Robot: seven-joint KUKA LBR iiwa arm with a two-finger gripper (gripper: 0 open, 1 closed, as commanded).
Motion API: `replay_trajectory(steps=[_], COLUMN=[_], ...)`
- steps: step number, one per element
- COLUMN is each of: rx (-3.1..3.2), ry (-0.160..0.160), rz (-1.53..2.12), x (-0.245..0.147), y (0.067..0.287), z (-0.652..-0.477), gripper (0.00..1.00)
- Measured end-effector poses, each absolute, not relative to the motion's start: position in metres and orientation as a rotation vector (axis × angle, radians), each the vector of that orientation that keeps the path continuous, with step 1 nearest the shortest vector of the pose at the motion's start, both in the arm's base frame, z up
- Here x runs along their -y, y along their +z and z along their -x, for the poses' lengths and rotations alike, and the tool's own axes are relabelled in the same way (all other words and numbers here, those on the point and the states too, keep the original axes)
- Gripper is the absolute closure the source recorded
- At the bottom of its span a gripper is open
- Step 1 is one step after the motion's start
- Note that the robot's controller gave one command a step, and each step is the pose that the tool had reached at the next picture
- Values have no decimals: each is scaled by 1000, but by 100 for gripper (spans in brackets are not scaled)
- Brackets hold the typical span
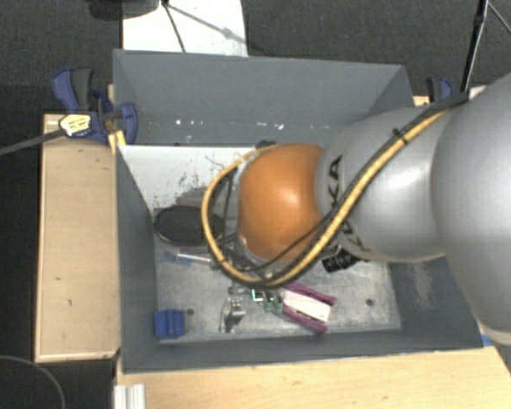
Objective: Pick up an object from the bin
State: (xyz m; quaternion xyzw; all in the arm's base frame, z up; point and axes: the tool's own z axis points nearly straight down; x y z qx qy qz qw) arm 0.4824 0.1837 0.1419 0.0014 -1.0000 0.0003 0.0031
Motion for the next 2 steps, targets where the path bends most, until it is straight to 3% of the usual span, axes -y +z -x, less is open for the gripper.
replay_trajectory(steps=[1, 2], rx=[3122, 3037], ry=[-1, -4], rz=[-360, -816], x=[-188, -250], y=[71, 101], z=[-562, -568], gripper=[0, 0])
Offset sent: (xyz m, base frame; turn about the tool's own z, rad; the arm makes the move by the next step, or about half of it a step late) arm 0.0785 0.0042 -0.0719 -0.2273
